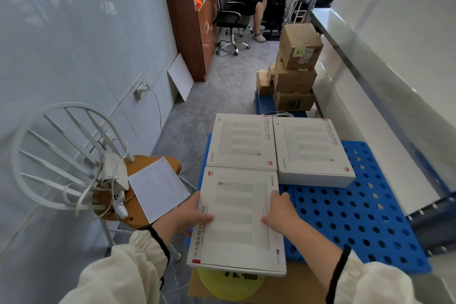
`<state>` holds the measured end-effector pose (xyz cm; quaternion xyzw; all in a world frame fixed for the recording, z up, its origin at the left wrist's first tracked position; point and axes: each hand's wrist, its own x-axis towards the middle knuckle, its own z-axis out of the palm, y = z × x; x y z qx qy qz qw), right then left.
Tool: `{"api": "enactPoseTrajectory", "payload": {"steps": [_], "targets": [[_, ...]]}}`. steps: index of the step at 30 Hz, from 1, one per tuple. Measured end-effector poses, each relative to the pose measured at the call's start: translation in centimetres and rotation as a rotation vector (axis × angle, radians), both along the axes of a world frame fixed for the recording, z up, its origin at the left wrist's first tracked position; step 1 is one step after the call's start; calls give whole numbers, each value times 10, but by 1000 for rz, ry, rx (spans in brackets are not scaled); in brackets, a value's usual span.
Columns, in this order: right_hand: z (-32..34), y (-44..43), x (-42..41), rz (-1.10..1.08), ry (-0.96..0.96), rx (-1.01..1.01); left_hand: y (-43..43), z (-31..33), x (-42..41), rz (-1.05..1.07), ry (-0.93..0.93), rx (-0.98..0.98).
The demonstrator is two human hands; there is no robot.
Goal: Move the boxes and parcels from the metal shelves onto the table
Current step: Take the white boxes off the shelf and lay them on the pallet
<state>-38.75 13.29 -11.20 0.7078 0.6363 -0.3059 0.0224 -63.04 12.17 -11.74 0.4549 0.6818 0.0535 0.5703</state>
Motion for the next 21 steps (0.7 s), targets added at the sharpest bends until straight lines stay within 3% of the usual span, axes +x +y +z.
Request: {"api": "enactPoseTrajectory", "payload": {"steps": [9,13,15,21], "targets": [[5,-1,2,-22,35,-9,13,15,-1,-79,-43,-53],[21,14,32,-167,152,166,55,44,20,-50,63,430],[30,24,56,-237,117,258,82,53,46,-214,233,611],[35,48,134,-341,-21,185,123,37,159,-645,461,638]]}}
